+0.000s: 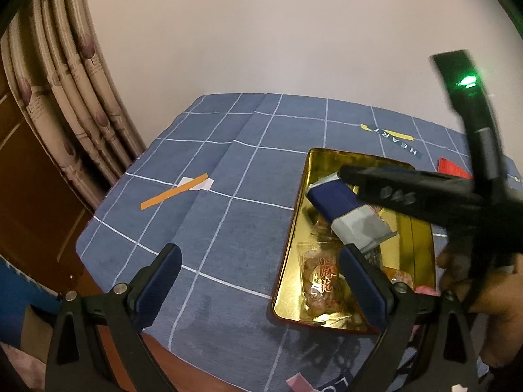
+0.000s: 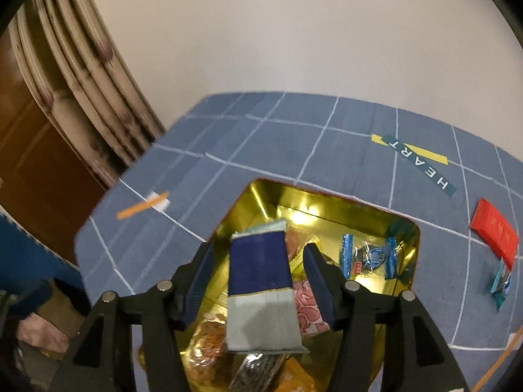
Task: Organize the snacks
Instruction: 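Carry the navy-and-white box over the gold tray with the right tool and lower it, then open the right tool and lift it away from the box, then grasp the blue-wrapped candy on the cloth with the left tool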
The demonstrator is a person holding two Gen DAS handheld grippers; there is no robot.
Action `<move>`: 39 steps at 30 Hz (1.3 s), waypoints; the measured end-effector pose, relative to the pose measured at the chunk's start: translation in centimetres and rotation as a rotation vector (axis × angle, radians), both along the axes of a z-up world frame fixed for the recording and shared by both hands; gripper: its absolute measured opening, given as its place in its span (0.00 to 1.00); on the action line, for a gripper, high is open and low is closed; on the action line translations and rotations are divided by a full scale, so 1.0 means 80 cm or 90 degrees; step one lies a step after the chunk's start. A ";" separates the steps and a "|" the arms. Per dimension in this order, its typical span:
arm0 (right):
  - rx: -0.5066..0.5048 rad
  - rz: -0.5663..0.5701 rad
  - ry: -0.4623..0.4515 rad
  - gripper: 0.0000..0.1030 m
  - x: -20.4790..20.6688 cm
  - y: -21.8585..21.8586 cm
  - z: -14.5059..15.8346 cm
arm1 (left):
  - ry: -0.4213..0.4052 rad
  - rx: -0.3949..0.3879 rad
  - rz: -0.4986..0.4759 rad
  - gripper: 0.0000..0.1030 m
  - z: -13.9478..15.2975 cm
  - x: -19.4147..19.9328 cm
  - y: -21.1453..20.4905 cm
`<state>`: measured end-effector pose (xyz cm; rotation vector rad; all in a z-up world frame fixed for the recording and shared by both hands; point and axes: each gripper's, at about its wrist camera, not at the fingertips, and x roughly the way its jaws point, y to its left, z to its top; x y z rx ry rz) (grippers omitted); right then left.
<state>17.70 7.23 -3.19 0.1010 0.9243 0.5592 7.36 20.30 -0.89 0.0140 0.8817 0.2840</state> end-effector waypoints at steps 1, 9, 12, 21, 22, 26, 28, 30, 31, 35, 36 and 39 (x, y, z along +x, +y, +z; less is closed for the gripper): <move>0.010 -0.005 -0.005 0.56 -0.003 -0.007 0.003 | 0.001 0.000 -0.001 0.93 -0.001 0.000 0.000; 0.045 -0.055 -0.017 0.56 -0.033 -0.076 0.001 | 0.007 0.017 -0.011 0.94 -0.004 -0.001 -0.008; 0.034 -0.090 -0.031 0.56 -0.052 -0.125 -0.004 | 0.010 0.024 -0.014 0.94 -0.006 0.000 -0.011; -0.138 -0.257 -0.032 0.56 -0.097 -0.319 -0.045 | 0.021 0.063 -0.050 0.94 -0.015 -0.001 -0.040; -0.158 -0.276 -0.029 0.56 -0.100 -0.340 -0.049 | 0.022 0.067 -0.058 0.94 -0.015 -0.002 -0.045; -0.207 -0.345 -0.002 0.56 -0.103 -0.415 -0.066 | 0.022 0.068 -0.101 0.94 -0.009 -0.002 -0.066; -0.227 -0.369 0.003 0.56 -0.104 -0.441 -0.072 | 0.018 0.034 -0.136 0.94 0.001 -0.004 -0.078; -0.240 -0.391 0.009 0.56 -0.102 -0.467 -0.077 | 0.018 -0.008 -0.188 0.94 0.010 -0.004 -0.097; -0.243 -0.401 0.009 0.56 -0.101 -0.480 -0.079 | 0.022 -0.020 -0.215 0.94 0.012 -0.001 -0.109; -0.235 -0.418 0.008 0.56 -0.104 -0.507 -0.089 | 0.063 -0.061 -0.327 0.94 0.015 0.028 -0.177; -0.230 -0.420 0.008 0.56 -0.104 -0.511 -0.092 | 0.070 -0.072 -0.345 0.94 0.014 0.038 -0.191; -0.206 -0.429 -0.008 0.57 -0.114 -0.520 -0.099 | 0.101 -0.121 -0.400 0.94 0.008 0.078 -0.240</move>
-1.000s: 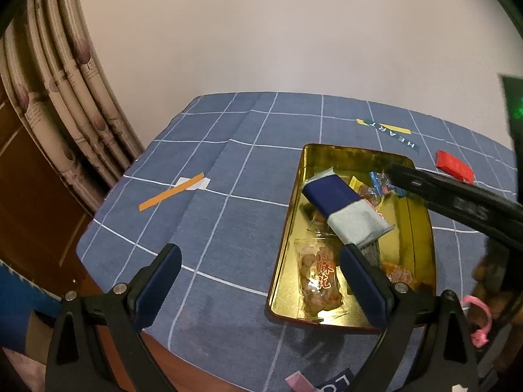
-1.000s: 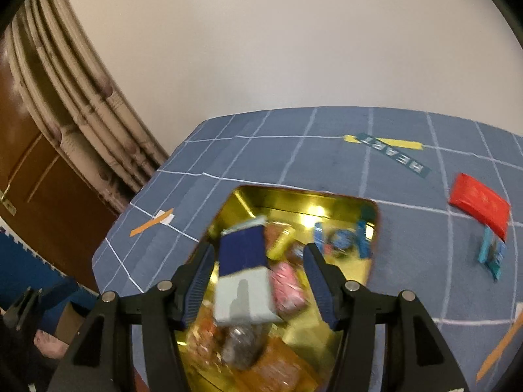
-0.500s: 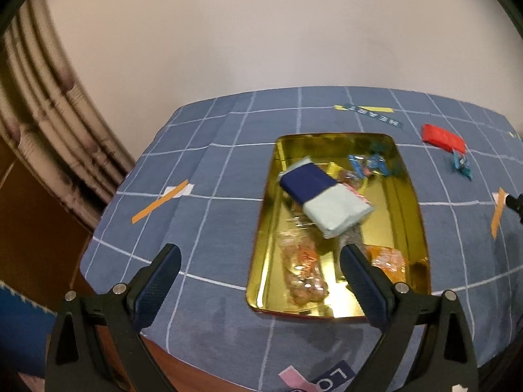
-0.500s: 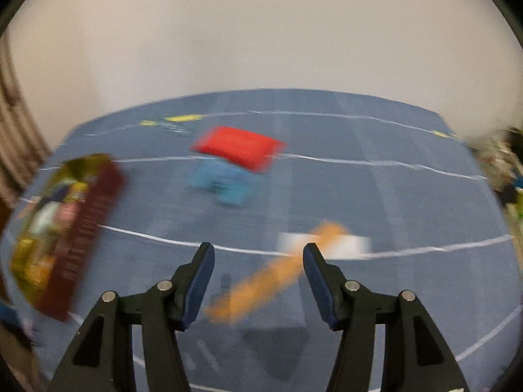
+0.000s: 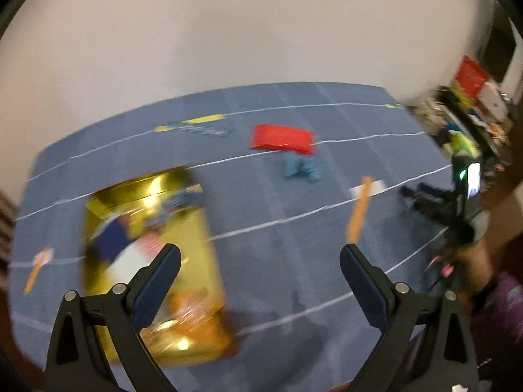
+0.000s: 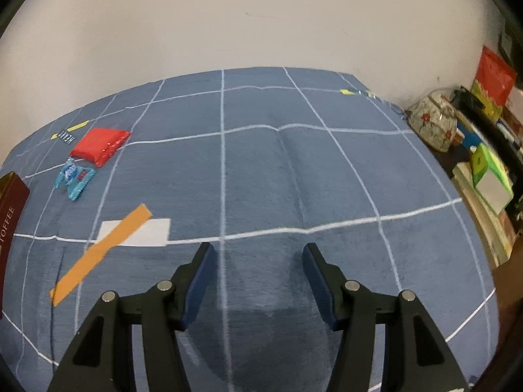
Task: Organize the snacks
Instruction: 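Grasp the blue-wrapped candy on the cloth with the left tool, then grasp the red gold-printed packet with the right tool while the left tool holds the blue candy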
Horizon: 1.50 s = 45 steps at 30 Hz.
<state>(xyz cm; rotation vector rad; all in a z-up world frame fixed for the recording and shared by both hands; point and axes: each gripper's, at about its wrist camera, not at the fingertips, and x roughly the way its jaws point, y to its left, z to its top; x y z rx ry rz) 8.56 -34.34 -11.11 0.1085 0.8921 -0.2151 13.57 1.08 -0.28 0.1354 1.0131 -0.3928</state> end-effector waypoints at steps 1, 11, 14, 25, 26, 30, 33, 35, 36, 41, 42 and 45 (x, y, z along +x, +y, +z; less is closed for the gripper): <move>0.007 0.000 -0.002 0.58 -0.001 0.001 0.000 | 0.011 -0.010 -0.015 0.94 -0.005 0.016 -0.015; 0.061 0.019 -0.020 0.70 -0.001 -0.004 -0.002 | 0.074 0.024 -0.040 0.88 -0.104 0.146 -0.120; 0.076 0.022 -0.026 0.71 -0.001 -0.010 -0.003 | 0.071 0.052 -0.029 0.87 -0.124 0.163 -0.132; 0.089 0.029 -0.029 0.75 0.000 -0.011 -0.003 | 0.065 0.034 -0.010 0.27 -0.152 0.173 -0.140; 0.089 0.029 -0.029 0.75 0.000 -0.010 -0.003 | 0.071 0.010 0.002 0.27 -0.150 0.170 -0.133; 0.090 0.028 -0.029 0.75 0.000 -0.011 -0.003 | 0.075 -0.035 0.028 0.27 -0.132 0.136 -0.107; 0.088 0.035 -0.029 0.75 0.001 -0.009 -0.002 | 0.090 -0.068 0.031 0.28 -0.112 0.095 -0.091; 0.103 0.091 -0.044 0.75 0.007 0.001 0.005 | 0.084 -0.078 0.040 0.28 -0.094 0.065 -0.075; 0.104 0.123 -0.051 0.75 0.012 0.008 0.010 | 0.088 -0.088 0.041 0.28 -0.087 0.054 -0.068; 0.049 0.376 -0.054 0.75 0.082 0.088 0.053 | 0.094 -0.119 0.049 0.29 -0.061 0.016 -0.037; 0.036 0.407 -0.044 0.75 0.099 0.100 0.056 | 0.097 -0.124 0.049 0.29 -0.058 0.011 -0.032; -0.006 0.511 0.014 0.75 0.164 0.144 0.054 | 0.090 -0.131 0.046 0.29 -0.046 -0.004 -0.023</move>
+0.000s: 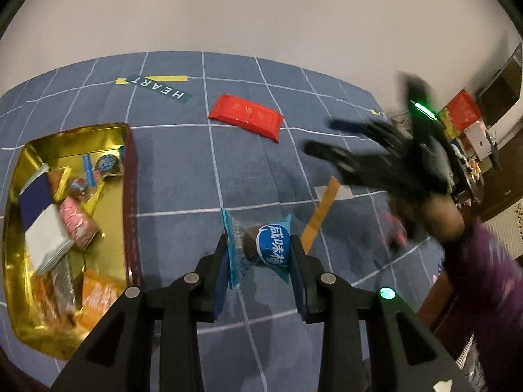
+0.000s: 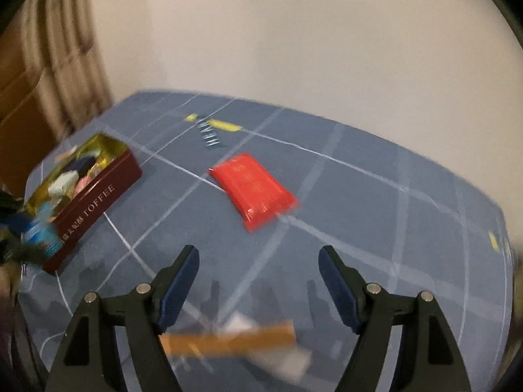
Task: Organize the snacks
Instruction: 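Grasp the red gold-printed packet with the right tool while the left tool holds the blue candy, then carry the blue candy over the gold tray with the left tool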
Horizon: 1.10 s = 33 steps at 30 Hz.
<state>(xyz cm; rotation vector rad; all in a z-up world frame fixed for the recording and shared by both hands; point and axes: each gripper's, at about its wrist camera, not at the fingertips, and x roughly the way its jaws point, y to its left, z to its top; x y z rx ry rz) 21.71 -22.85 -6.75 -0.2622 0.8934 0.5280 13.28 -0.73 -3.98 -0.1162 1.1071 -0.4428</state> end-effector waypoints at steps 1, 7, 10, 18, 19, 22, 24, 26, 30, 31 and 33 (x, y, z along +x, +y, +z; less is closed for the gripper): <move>-0.014 0.020 0.009 0.75 0.011 0.009 -0.003 | -0.002 0.000 -0.001 0.29 0.003 -0.004 0.002; -0.078 0.122 0.051 0.75 0.082 0.068 -0.026 | -0.006 -0.019 0.001 0.30 0.011 -0.013 0.017; -0.077 0.126 0.086 0.75 0.112 0.071 -0.042 | -0.007 -0.030 -0.002 0.30 0.014 -0.010 0.020; -0.086 0.050 0.112 0.46 0.099 0.068 -0.049 | -0.024 -0.032 -0.006 0.30 0.024 -0.012 0.021; -0.081 0.044 0.116 0.45 0.088 0.067 -0.049 | -0.028 -0.030 -0.005 0.30 0.026 -0.013 0.022; -0.025 0.038 0.124 0.45 0.046 0.052 -0.043 | -0.034 -0.032 0.006 0.30 0.030 -0.021 0.029; 0.021 -0.001 0.119 0.45 0.008 0.032 -0.035 | -0.038 -0.035 0.014 0.31 0.035 -0.029 0.034; 0.083 -0.044 0.111 0.45 -0.033 0.009 -0.026 | -0.048 -0.039 0.025 0.31 0.042 -0.040 0.042; 0.133 -0.127 0.089 0.45 -0.111 -0.018 -0.024 | -0.048 -0.039 0.050 0.31 0.050 -0.057 0.062; 0.140 -0.140 0.085 0.45 -0.121 -0.019 -0.023 | -0.048 -0.038 0.056 0.31 0.051 -0.060 0.069; 0.158 -0.170 0.078 0.45 -0.144 -0.028 -0.023 | -0.053 -0.029 0.074 0.31 0.056 -0.068 0.084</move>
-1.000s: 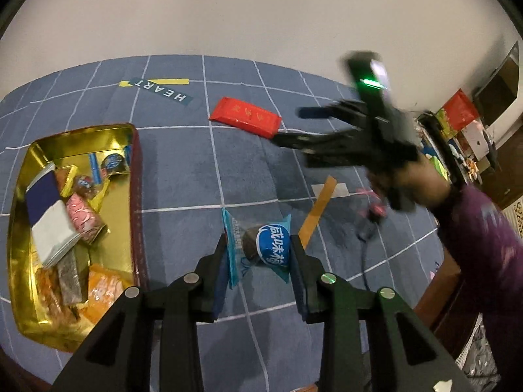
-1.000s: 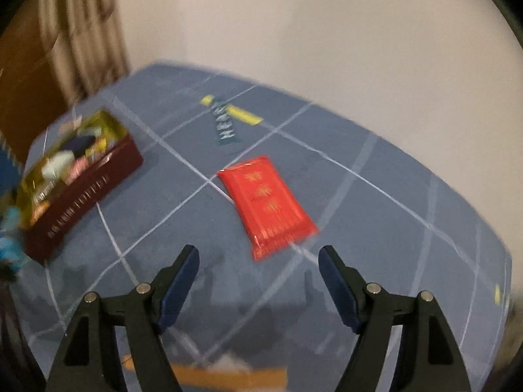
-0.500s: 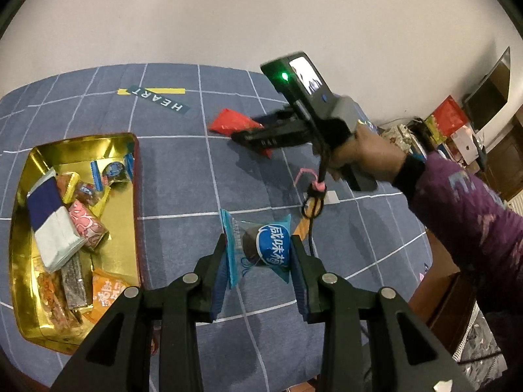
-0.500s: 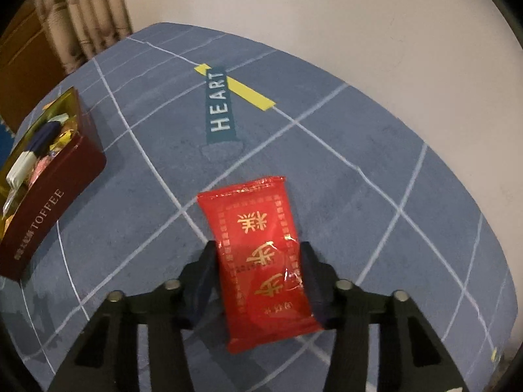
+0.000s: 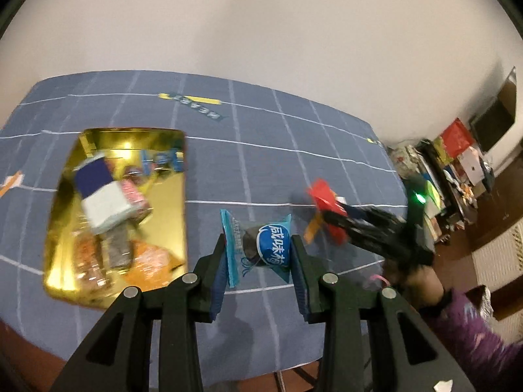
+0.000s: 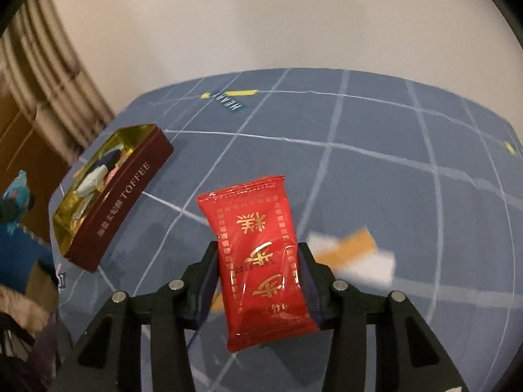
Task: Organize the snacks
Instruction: 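Carry the blue candy over the gold tray with the left tool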
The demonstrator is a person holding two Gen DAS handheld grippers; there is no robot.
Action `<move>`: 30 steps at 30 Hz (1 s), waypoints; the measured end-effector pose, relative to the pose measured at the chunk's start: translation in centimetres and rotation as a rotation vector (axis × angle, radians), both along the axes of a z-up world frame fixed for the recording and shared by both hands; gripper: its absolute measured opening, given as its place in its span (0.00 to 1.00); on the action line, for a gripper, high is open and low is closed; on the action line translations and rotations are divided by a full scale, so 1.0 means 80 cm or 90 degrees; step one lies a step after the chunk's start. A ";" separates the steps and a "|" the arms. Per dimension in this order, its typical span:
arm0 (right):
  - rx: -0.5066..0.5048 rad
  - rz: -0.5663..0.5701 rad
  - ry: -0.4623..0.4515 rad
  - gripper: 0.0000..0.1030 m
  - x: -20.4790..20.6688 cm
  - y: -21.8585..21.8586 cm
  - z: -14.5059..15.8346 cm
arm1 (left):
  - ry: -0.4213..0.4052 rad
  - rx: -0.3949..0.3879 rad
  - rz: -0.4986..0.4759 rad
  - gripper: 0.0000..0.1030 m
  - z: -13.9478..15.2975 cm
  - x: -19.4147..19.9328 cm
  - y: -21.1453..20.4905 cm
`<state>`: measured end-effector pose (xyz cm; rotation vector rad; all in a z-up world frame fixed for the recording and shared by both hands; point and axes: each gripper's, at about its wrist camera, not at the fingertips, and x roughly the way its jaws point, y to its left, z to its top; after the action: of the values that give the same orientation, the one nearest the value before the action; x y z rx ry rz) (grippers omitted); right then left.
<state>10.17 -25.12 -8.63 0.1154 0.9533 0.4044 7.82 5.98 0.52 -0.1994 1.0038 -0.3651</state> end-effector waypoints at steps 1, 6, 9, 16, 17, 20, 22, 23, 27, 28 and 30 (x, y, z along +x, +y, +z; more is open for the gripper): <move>0.009 -0.012 0.002 0.45 -0.008 -0.004 -0.001 | 0.001 0.000 0.009 0.31 0.002 -0.002 0.009; 0.025 -0.070 0.000 0.45 -0.029 -0.029 -0.006 | -0.002 0.016 0.049 0.31 0.005 -0.007 0.052; 0.031 -0.085 -0.009 0.45 -0.038 -0.030 -0.001 | -0.008 0.040 0.061 0.31 0.003 0.002 0.068; 0.035 -0.098 -0.015 0.45 -0.043 -0.025 0.003 | 0.000 0.064 0.070 0.31 -0.017 0.035 0.084; 0.035 -0.100 -0.016 0.45 -0.044 -0.026 0.003 | 0.001 0.068 0.069 0.31 -0.021 0.041 0.084; 0.037 -0.107 -0.016 0.45 -0.046 -0.028 0.005 | -0.003 0.088 0.069 0.31 -0.031 0.052 0.080; 0.039 -0.110 -0.014 0.45 -0.047 -0.029 0.005 | -0.008 0.101 0.067 0.31 -0.036 0.061 0.077; 0.041 -0.113 -0.014 0.45 -0.047 -0.030 0.005 | -0.011 0.107 0.066 0.31 -0.039 0.065 0.076; 0.042 -0.121 -0.012 0.45 -0.048 -0.031 0.005 | -0.015 0.132 0.070 0.31 -0.050 0.085 0.072; 0.043 -0.122 -0.012 0.45 -0.048 -0.031 0.005 | -0.013 0.130 0.070 0.31 -0.053 0.090 0.072; 0.044 -0.126 -0.011 0.45 -0.048 -0.032 0.005 | -0.009 0.138 0.074 0.31 -0.059 0.099 0.071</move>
<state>6.33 -27.64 -8.26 0.2661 0.9017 0.2560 15.74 11.67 -4.18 -0.0587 1.0046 -0.1499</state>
